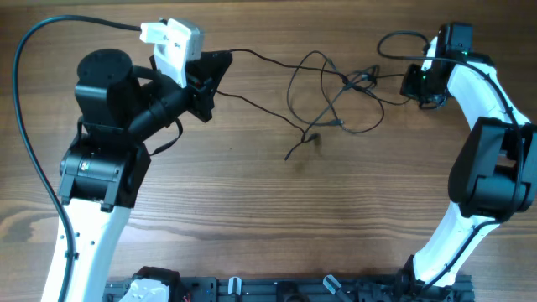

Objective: Untangle cables

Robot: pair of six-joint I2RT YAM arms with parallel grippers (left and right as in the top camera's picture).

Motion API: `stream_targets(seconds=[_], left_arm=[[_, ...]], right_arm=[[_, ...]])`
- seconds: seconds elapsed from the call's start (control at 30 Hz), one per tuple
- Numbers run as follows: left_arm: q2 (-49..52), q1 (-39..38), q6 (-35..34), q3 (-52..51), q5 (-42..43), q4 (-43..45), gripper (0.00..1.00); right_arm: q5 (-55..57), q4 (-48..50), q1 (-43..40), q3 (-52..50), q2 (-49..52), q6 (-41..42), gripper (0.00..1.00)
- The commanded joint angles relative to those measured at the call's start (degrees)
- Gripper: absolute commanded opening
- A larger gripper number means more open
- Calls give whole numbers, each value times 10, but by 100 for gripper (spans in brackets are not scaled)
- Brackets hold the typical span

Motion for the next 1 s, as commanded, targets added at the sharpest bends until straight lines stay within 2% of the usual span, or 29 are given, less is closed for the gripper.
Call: stream_targets(seconds=[0.0,0.03,0.07,0.17,0.2,0.23,0.27,0.3,0.33,0.47,0.5,0.53,0.57,0.7,0.73,0.77,0.83,0.97], left_arm=[[-26,19,9,8,-6,1,4],[-28,23,9,8,-6,-2,4],[-29,26,9,8,-6,-4,4],[-30,32,9,8,-6,-16,4],[-30,31,9,8,-6,-18,4],[-30,31,9,8,-6,-21,4],[-30,31,10,8,-6,-22,4],[-30,31,14,8,-5,-22,4],[-30,31,24,8,-6,-23,4],[-30,31,24,8,-5,-26,4],[-30,31,24,8,-6,-26,4],[-30,31,27,8,-6,-26,4],[-30,31,27,8,-5,-26,4],[-29,31,26,8,-4,-27,4],[-27,31,26,8,3,-26,4],[-27,31,26,8,10,-26,4],[-25,31,26,8,12,-26,4],[-12,31,26,8,11,-26,4]], right_arm=[[166,-30,-7,0,15,151,4],[211,-54,-7,0,15,210,4],[229,-66,-7,0,15,233,4],[230,-71,-5,0,15,229,4],[218,-69,-5,0,15,206,4],[155,-50,-5,0,14,106,4],[26,-31,-5,0,14,-46,4],[-73,-30,-5,0,14,-130,5],[-172,-31,-5,0,13,-158,5],[-241,-22,0,0,13,-149,5],[-235,-21,6,1,13,-150,9],[-213,-21,10,1,13,-140,32],[-183,-23,13,1,13,-122,51],[-22,-26,23,1,13,-35,77],[-2,-25,26,1,13,-35,95],[-1,-25,29,1,13,-38,96],[-85,-26,35,1,13,-123,96],[-342,-102,60,1,13,-386,95]])
